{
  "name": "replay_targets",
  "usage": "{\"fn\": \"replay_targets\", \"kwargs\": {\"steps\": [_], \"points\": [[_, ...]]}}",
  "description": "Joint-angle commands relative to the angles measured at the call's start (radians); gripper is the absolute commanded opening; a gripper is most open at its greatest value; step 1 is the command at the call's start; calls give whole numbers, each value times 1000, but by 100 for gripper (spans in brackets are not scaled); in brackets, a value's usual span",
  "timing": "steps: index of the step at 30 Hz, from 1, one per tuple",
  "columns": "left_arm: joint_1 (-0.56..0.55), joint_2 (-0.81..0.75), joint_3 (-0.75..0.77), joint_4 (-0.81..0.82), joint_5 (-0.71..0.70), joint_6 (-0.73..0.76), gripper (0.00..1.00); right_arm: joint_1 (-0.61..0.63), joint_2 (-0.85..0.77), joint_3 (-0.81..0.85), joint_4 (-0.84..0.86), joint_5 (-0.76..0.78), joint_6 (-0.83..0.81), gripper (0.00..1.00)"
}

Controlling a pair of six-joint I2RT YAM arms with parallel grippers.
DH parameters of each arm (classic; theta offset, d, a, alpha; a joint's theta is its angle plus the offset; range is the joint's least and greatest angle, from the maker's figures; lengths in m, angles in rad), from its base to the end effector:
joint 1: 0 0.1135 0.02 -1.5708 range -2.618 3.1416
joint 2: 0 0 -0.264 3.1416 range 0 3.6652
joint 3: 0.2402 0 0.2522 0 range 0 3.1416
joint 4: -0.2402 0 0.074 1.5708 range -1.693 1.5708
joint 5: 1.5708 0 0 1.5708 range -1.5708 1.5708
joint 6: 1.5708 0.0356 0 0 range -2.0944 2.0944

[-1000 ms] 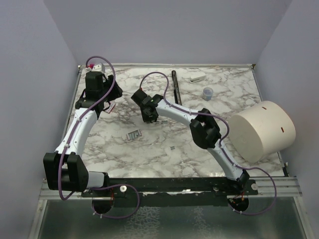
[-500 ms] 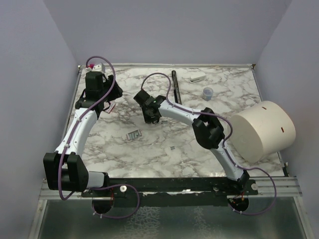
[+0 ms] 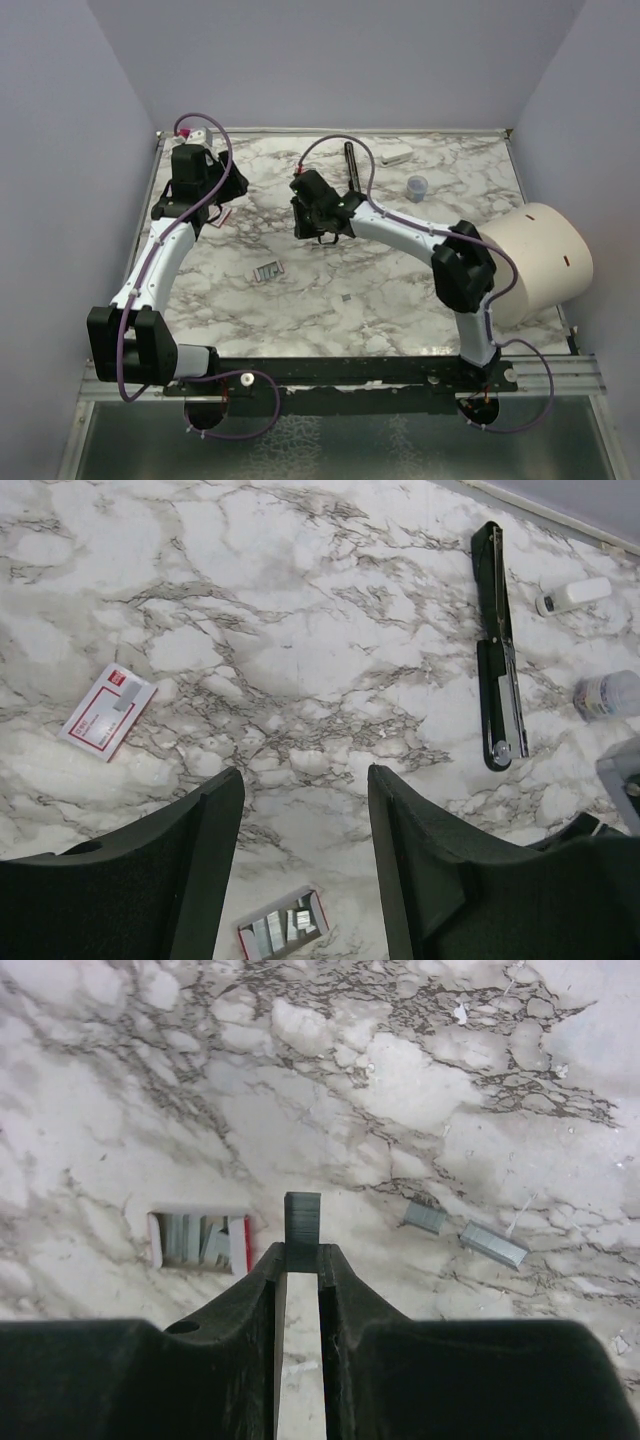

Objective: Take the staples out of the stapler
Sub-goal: Pick up the staple from the center of the board, then place the staple in the staple box.

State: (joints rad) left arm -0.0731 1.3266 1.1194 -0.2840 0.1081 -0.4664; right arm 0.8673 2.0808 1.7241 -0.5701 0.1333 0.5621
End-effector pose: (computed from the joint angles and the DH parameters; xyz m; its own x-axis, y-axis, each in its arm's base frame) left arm 0.3036 -0.0261 0.3264 -0.4955 -0.4120 -0.7647 -0.0619 0.8949 -0.4420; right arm 0.3044 0.3515 0.2272 -0.8130 -0.1419 -0.5647 -0.3201 0.9190 0.2301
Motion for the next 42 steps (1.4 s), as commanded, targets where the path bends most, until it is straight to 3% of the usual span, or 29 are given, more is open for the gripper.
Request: {"fn": "replay_targets", "kwargs": {"steps": [1,7,12,17,20,23,30,42], "points": [[6,-29,-19,78,106,-4,56,-37,-186,-161,191,-152,0,17],[6,-43,-67,254,390,-78,60,-132,-395,-323,286,-345,30,17],[6,-65,-129,486,638,-322,62,-195,-507,-374,353,-510,88,17],[6,-89,-273,952,783,-732,67,-201,-566,-380,413,-609,141,17],[5,-87,-347,1269,802,-960,70,-201,-592,-394,481,-667,188,17],[1,-84,-388,1471,791,-1097,75,-200,-603,-403,541,-718,231,17],[-42,-86,-404,1508,796,-1129,76,-201,-601,-424,655,-806,313,17],[-90,-100,-403,1420,814,-1069,73,-200,-592,-426,708,-855,361,17]]}}
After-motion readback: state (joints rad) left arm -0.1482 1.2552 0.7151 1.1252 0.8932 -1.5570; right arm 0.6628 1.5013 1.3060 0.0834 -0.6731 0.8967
